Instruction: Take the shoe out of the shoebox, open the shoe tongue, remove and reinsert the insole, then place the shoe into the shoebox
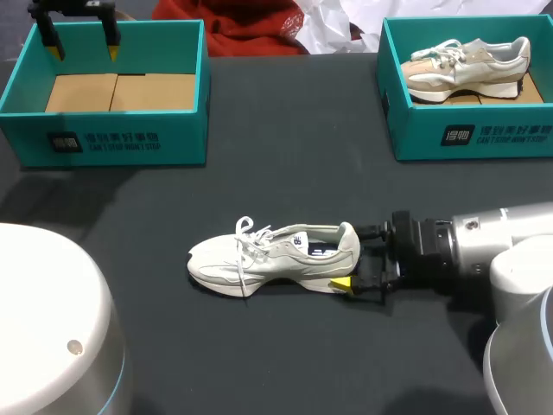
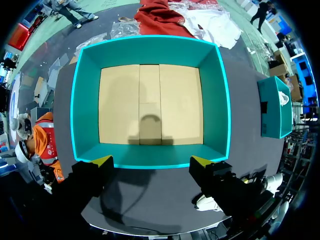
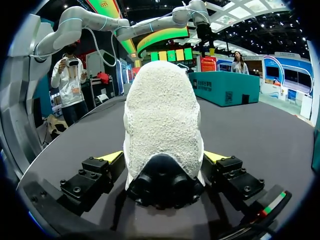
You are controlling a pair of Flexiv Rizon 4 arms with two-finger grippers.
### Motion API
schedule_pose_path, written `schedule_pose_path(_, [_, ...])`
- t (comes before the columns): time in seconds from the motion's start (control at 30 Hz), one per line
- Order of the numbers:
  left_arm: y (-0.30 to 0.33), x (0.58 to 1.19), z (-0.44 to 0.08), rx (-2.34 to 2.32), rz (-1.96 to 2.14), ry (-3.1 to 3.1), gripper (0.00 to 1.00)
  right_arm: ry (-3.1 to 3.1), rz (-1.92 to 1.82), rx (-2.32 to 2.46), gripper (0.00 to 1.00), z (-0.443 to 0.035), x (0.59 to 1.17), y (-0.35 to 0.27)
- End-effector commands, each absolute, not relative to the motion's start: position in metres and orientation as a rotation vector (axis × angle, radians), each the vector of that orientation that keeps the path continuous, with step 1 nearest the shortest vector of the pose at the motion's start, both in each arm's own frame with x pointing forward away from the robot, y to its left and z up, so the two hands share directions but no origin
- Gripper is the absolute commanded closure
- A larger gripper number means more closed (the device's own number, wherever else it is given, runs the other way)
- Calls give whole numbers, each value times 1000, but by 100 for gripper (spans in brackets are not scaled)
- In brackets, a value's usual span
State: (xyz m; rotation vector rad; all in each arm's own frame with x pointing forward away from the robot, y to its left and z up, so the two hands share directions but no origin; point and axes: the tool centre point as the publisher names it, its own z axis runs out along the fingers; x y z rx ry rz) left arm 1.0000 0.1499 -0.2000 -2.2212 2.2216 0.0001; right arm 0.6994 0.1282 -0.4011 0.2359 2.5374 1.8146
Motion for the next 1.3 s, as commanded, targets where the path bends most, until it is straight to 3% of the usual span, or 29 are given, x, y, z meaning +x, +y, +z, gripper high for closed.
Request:
schedule_pose_path(0.03, [150,1000,-200,-2221,0,2222,0,2547,1809,236,0,-405,702,136])
schedule_pose_path(0.87, [150,1000,-200,-2221,0,2222,0,2554,1809,191,0,-406,705,146])
schedule_pose_path(0.9, [150,1000,-200,-2221,0,2222,0,2554,1810,190,3,-406,706,147])
schedule_pose_path(0.93, [150,1000,-200,-2221,0,2222,0,2556,1811,188,29,-407,706,147])
schedule_pose_path(1.0, [150,1000,-200,-2221,0,2222,0,2557,1813,186,53,-407,706,147])
schedule_pose_path(1.1, [150,1000,-200,-2221,0,2222,0,2560,1814,181,67,-408,706,148])
schedule_pose_path(1.17, [150,1000,-200,-2221,0,2222,0,2560,1813,179,88,-407,707,148])
schedule_pose_path(1.23, [150,1000,-200,-2221,0,2222,0,2559,1811,177,100,-407,707,148])
schedule_pose_path(1.3, [150,1000,-200,-2221,0,2222,0,2559,1810,177,100,-407,707,148])
